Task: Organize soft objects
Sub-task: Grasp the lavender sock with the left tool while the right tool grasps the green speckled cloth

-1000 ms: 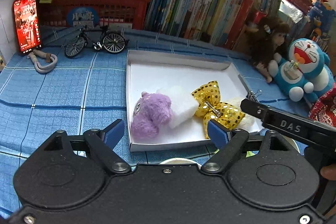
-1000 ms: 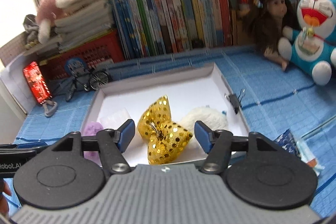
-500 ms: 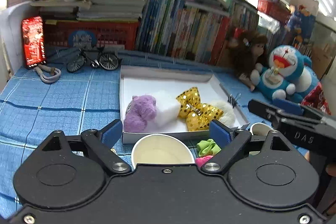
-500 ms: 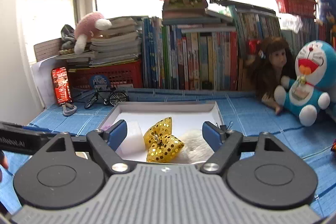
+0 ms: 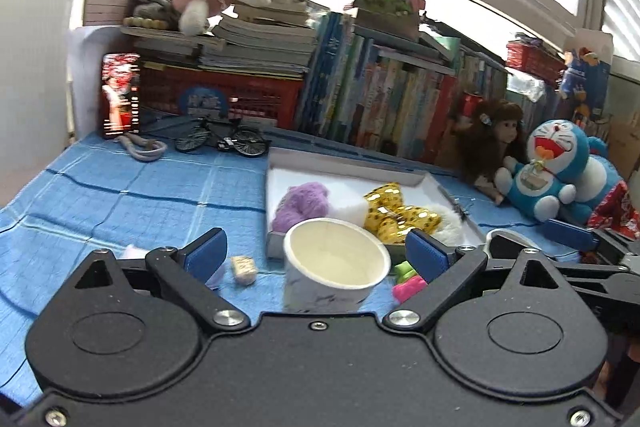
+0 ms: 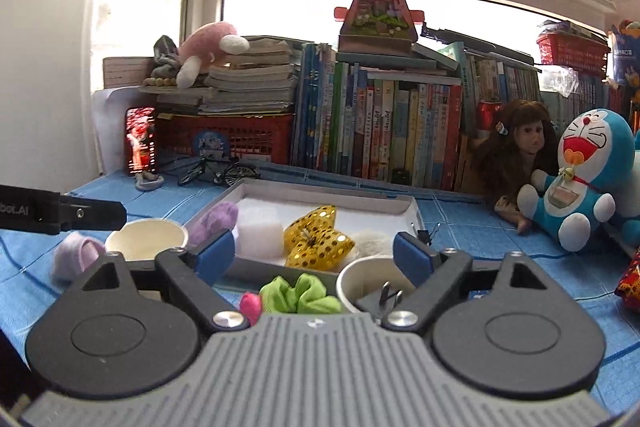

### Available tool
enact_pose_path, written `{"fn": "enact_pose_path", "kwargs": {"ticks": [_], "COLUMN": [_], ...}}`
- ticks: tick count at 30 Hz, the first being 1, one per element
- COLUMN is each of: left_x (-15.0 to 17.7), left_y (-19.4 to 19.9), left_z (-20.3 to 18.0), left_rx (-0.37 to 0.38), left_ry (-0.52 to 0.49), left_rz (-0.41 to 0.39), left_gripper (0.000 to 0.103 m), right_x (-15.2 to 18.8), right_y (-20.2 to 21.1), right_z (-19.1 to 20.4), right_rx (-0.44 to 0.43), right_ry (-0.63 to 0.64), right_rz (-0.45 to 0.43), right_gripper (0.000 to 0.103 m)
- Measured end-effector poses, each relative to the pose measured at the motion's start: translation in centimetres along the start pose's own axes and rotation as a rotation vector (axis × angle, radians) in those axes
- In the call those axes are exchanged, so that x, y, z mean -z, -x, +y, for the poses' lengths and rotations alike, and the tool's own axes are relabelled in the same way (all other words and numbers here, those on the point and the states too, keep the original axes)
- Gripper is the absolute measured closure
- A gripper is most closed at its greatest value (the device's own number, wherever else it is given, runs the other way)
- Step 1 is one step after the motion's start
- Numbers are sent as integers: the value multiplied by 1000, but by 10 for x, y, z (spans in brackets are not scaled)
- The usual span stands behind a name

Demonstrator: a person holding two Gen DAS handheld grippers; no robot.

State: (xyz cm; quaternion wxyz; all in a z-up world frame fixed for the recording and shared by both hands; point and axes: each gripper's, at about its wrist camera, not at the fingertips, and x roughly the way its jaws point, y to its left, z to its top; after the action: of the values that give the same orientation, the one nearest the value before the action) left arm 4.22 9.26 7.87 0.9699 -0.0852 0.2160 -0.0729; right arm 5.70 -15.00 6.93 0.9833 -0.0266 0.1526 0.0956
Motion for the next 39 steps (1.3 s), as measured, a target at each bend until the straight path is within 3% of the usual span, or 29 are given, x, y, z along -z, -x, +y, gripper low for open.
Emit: {"fn": "enact_pose_path", "kwargs": {"ticks": [10, 15, 22, 29, 39], "left_x": [28, 33, 40, 47, 51], "left_y": [-4, -11, -31, -49, -65], "left_z": [31, 43, 66, 82, 86], "left_rx": [-149, -235, -301, -333, -339], "left_ry": [55, 70, 140, 176, 171], "left_rz": [21, -13, -14, 4, 41], "left_gripper": [7, 7, 7, 7, 7], "right_x": [36, 51, 68, 75, 77], "right_y": [9, 12, 1, -11, -28], "right_z": [12, 19, 11, 6, 12], "right_rx": [-86, -109, -108, -89, -67], "right_ry": [31, 41, -97, -186, -211], "right_rz": [13, 9, 53, 54, 91], "right_gripper": [8, 3, 3, 3, 1]}}
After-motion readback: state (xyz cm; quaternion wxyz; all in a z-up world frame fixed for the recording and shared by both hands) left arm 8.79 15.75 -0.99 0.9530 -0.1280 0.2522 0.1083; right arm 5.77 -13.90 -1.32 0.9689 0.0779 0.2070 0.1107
